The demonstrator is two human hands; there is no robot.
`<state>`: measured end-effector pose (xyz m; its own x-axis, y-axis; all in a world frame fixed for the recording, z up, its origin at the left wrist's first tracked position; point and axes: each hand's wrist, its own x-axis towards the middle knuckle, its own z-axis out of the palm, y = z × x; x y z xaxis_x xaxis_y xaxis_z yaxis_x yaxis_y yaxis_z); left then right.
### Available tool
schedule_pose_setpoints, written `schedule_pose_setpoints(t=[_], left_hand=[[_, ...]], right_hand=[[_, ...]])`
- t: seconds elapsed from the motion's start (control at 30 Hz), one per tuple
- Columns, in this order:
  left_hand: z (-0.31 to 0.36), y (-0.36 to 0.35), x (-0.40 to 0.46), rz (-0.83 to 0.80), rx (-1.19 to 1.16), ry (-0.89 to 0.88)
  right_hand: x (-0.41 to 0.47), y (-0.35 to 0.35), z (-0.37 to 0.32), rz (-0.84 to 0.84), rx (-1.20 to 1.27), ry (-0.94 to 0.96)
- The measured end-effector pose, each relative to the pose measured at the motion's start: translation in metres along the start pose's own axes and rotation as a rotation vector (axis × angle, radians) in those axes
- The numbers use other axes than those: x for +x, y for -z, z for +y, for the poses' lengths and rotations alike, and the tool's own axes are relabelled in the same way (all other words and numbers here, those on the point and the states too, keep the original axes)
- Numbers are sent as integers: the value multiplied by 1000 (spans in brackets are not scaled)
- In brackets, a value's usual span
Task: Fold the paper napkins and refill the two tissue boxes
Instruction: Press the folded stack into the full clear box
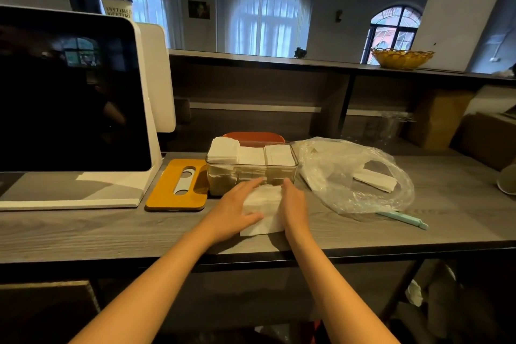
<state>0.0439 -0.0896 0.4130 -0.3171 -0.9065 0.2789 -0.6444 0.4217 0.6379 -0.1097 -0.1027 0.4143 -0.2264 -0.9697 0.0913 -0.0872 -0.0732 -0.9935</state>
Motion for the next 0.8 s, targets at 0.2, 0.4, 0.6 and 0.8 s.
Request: schedule_pose_setpoints(t=[0.2, 0.4, 0.6, 0.8], left_hand=[[-2, 16, 9, 20, -270, 195], [14, 27, -1, -160, -575, 306], [49, 8, 3, -113, -853, 487], [68, -9, 6, 191, -971, 522]], right_hand=[[-19, 16, -5, -373, -95, 149], [-15, 36, -12, -345, 57, 26], [-23, 19, -31, -214, 261, -176], [-32, 2, -46, -219, 232, -189]])
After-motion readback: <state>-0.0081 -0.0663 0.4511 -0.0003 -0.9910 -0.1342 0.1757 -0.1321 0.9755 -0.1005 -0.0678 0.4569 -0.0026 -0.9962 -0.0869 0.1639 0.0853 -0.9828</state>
